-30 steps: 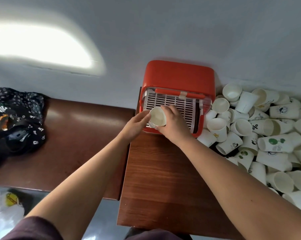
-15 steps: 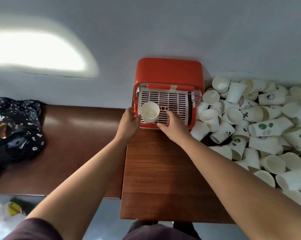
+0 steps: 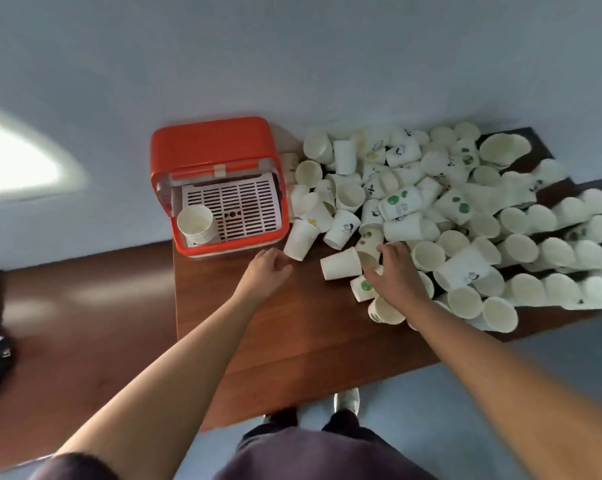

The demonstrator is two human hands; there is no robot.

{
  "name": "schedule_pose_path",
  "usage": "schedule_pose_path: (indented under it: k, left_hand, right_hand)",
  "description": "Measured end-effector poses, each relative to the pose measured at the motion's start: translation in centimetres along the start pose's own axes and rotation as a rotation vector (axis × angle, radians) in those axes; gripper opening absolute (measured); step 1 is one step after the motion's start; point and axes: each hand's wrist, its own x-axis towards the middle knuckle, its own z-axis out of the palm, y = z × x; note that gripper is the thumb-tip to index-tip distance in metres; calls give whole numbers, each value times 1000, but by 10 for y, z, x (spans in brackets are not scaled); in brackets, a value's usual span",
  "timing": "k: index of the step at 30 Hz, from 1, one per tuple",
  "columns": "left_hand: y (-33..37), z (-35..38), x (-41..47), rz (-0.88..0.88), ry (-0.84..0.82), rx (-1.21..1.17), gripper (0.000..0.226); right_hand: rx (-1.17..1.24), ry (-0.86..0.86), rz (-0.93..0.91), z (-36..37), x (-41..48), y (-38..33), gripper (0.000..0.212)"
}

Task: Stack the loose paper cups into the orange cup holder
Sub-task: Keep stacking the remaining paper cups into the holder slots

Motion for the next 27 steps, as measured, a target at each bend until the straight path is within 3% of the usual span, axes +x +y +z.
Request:
schedule_pose_path:
  k: [6,15,21,27]
  left_hand:
    - [61,81,26,47,-129,110,54]
    - [49,127,49,15,-148,359,70]
    - [41,135,42,-87,-107,290,65]
    - [40,126,32,-151,-41,118,70]
  right_hand:
    - [-3,-132,36,-9,-21,54,65]
    - [-173,-194,-172,19,-38,90,88]
    - [-234,-243,-287,28,-45,103,78]
    - [-165,-185,-274,15,-32,96,68]
